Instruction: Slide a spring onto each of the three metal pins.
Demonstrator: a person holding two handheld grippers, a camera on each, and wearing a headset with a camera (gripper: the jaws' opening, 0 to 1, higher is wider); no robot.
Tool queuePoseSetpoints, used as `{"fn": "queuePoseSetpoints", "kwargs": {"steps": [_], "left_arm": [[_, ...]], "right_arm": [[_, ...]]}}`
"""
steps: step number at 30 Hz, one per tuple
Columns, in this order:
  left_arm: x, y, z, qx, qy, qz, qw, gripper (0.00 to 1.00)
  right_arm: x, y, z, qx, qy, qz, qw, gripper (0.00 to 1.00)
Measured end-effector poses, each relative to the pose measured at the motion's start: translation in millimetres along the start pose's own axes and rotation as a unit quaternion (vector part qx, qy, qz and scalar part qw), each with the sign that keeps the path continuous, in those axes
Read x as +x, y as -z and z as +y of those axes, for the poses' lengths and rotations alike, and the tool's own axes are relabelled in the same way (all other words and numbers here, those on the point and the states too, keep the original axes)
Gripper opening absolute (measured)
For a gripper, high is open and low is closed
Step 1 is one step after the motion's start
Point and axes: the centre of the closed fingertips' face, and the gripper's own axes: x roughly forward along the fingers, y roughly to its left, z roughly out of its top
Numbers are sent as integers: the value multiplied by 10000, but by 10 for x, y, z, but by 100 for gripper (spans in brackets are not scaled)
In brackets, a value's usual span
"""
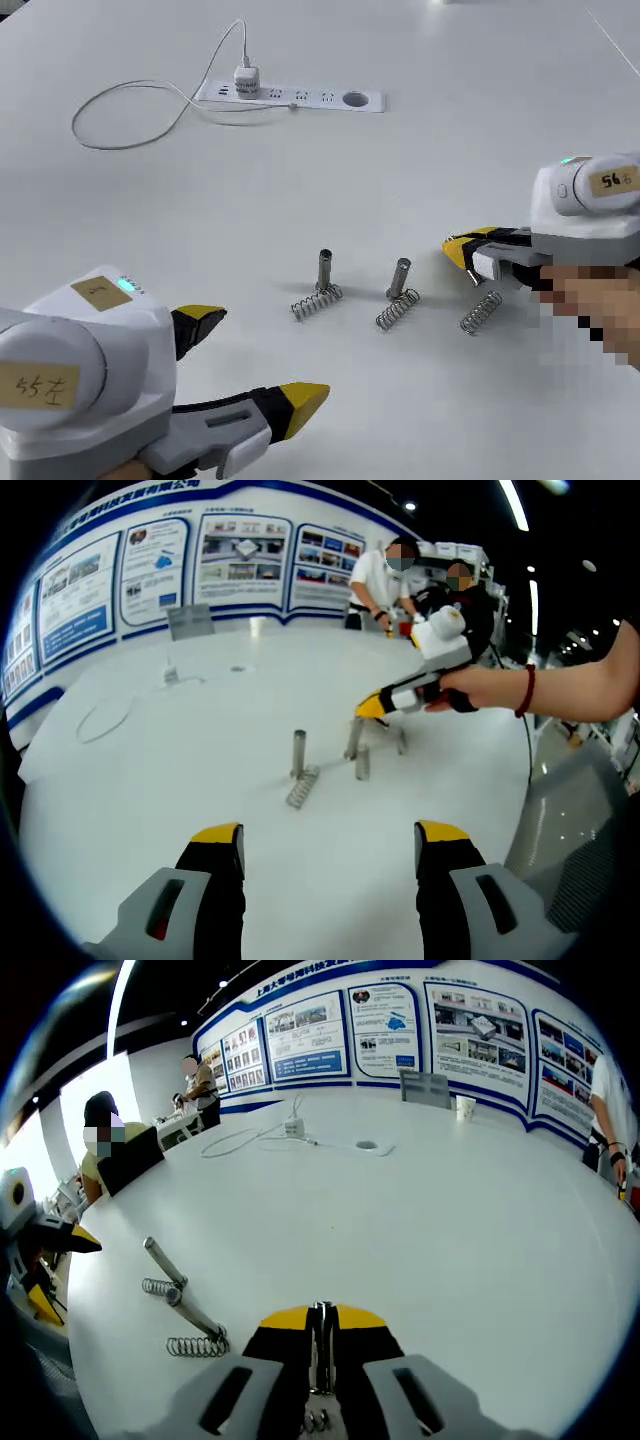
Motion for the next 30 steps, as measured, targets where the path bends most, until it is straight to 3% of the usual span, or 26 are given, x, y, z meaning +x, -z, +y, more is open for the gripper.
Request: {"fn": "queuePoseSetpoints", "kwargs": {"steps": [9,30], "left_arm": [[-34,-70,0,51,-14,-87,9999,70],[-93,-131,-30,95,-23,-200,9998,70]], "right_arm": [[-165,-52,38,-55,11,-97,9999,9],[-454,27,71,-229,94,-141,9996,9]]}}
